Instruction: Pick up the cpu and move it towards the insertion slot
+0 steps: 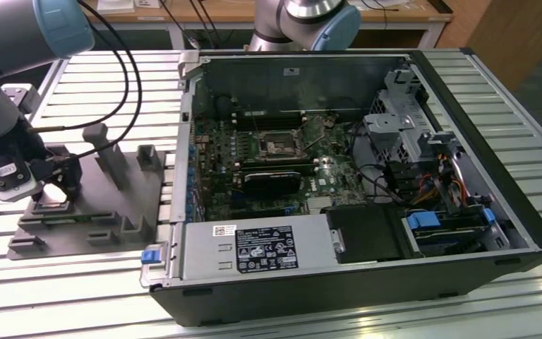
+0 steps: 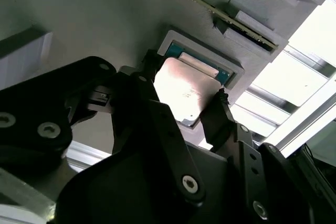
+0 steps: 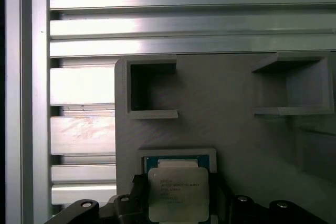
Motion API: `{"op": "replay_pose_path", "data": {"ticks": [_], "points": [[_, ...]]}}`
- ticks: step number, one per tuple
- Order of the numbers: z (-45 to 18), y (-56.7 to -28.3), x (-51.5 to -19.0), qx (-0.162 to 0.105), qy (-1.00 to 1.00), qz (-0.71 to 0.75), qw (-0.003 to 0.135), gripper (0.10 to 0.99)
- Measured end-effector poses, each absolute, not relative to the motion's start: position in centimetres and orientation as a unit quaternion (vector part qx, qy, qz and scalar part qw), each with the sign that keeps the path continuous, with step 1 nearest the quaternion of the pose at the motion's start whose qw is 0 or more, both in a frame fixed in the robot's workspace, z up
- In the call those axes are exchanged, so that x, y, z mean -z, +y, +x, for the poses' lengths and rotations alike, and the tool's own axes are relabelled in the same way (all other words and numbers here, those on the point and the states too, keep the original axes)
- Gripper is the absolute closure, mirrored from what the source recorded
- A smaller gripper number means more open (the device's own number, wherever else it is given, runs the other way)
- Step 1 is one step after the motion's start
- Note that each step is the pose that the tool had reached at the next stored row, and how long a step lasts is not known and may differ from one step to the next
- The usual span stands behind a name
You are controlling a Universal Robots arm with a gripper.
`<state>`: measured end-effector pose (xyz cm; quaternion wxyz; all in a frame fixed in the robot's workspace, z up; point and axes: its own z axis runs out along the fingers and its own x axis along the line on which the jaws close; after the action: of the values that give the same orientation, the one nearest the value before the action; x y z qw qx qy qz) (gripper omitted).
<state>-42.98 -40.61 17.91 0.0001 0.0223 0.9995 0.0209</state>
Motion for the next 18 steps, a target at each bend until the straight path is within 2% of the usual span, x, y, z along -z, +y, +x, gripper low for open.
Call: {"op": "replay_pose_path", "data": {"ticks": [4,5,18], "points": [[-43.0,-40.6,-18.0,-0.021,1.0,0.022,0.0,0.494],[-43.0,-40.6,-18.0,-0.021,1.0,0.022,0.0,0.541],[-43.0,-40.6,-19.7,-0.022,1.0,0.022,0.0,0.541]]}}
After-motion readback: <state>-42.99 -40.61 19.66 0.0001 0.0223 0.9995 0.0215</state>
